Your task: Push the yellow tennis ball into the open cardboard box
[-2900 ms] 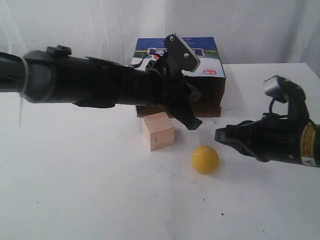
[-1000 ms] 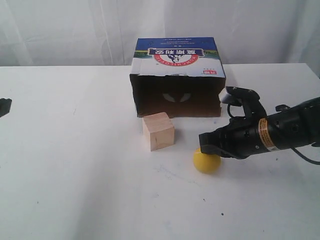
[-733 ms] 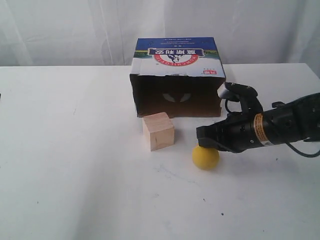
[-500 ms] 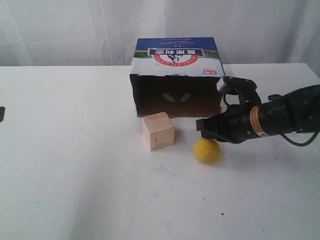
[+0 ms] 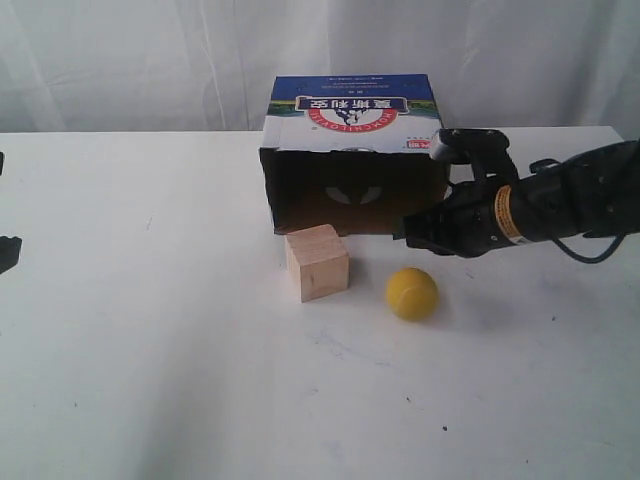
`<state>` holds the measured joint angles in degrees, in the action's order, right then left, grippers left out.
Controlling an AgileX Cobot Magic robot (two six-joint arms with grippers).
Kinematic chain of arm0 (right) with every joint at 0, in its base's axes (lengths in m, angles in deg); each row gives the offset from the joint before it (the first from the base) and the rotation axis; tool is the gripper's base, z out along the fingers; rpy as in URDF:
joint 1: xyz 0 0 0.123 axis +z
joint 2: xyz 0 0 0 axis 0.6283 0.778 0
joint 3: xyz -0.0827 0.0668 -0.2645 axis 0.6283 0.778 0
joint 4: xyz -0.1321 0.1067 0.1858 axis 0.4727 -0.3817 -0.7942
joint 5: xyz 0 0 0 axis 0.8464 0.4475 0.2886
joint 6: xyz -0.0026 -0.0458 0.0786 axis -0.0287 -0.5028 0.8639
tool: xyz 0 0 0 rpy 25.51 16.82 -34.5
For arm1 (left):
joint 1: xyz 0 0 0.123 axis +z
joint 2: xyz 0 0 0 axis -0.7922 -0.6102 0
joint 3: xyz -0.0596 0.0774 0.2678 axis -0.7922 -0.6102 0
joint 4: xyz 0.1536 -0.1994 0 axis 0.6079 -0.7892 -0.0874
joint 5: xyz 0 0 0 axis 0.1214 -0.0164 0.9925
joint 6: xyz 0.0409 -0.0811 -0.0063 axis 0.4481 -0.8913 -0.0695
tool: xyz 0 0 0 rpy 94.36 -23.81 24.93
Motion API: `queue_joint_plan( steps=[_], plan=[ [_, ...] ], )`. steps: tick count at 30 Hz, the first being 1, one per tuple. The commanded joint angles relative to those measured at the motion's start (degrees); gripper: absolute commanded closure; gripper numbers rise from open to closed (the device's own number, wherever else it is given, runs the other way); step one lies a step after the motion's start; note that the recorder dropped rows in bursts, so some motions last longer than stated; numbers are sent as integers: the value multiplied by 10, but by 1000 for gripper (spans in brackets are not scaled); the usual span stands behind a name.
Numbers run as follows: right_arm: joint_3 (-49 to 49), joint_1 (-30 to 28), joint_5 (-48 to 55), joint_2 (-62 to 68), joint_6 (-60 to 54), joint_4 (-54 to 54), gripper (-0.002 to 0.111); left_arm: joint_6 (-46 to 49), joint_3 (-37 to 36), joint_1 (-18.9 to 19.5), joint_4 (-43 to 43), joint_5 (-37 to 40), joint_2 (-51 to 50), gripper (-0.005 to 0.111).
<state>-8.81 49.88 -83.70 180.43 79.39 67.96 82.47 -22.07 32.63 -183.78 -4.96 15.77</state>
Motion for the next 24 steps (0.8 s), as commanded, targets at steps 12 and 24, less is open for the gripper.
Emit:
queue_joint_plan(
  steps=[12, 24],
  plan=[
    [36, 67, -57, -13, 99, 36, 108, 59, -3, 3, -12, 7, 3, 107],
    [57, 69, 97, 14, 82, 36, 108, 59, -3, 3, -12, 5, 3, 107]
  ],
)
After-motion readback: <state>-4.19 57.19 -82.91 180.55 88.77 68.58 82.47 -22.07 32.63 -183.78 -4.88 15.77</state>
